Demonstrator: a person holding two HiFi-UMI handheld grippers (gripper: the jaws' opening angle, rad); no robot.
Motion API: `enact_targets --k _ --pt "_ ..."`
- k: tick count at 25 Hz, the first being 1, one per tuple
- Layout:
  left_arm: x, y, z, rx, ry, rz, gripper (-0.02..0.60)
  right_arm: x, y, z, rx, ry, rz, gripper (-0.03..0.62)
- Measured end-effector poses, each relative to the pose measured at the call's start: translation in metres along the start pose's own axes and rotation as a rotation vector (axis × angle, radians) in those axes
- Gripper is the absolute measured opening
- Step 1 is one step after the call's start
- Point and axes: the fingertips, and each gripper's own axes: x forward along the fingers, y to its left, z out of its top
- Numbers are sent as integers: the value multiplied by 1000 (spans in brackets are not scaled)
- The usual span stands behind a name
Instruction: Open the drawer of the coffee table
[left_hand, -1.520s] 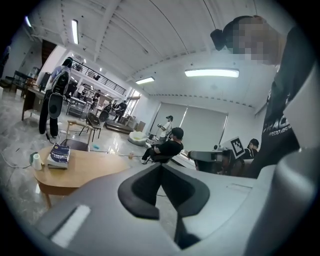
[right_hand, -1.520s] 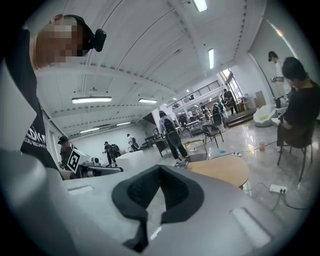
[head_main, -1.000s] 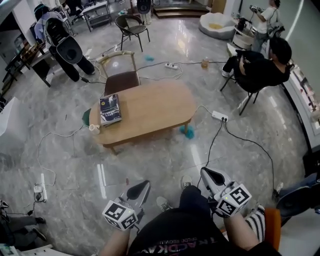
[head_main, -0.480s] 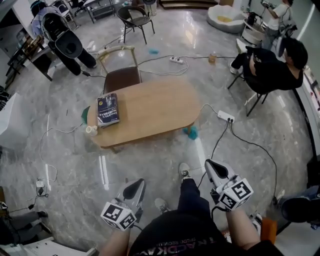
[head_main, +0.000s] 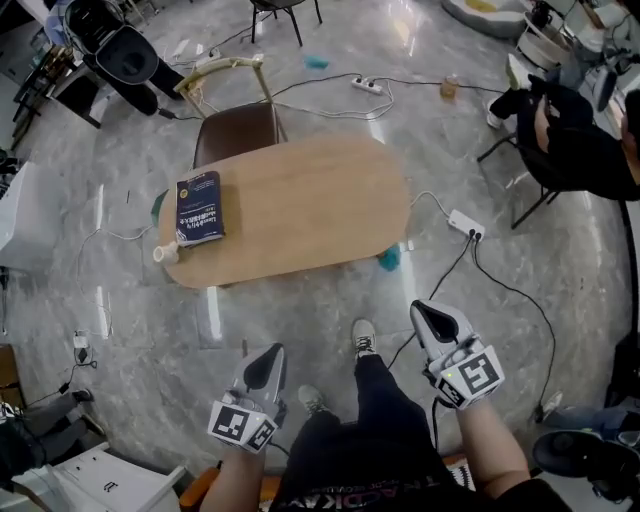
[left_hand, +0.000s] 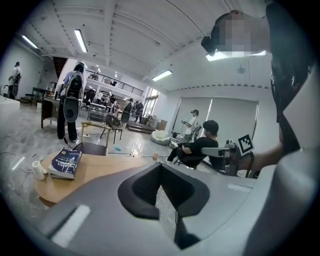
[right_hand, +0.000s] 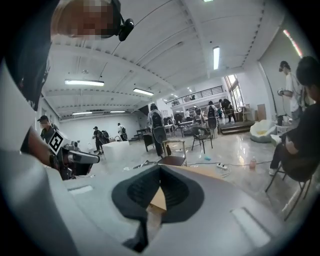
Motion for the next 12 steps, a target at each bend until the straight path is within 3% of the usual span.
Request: enact_targets --k 5,12 --pt "41 19 -12 -31 15 30 6 33 -35 -19 13 29 10 3" --pt "62 50 -54 -22 63 11 6 64 -42 -62 63 44 -13 32"
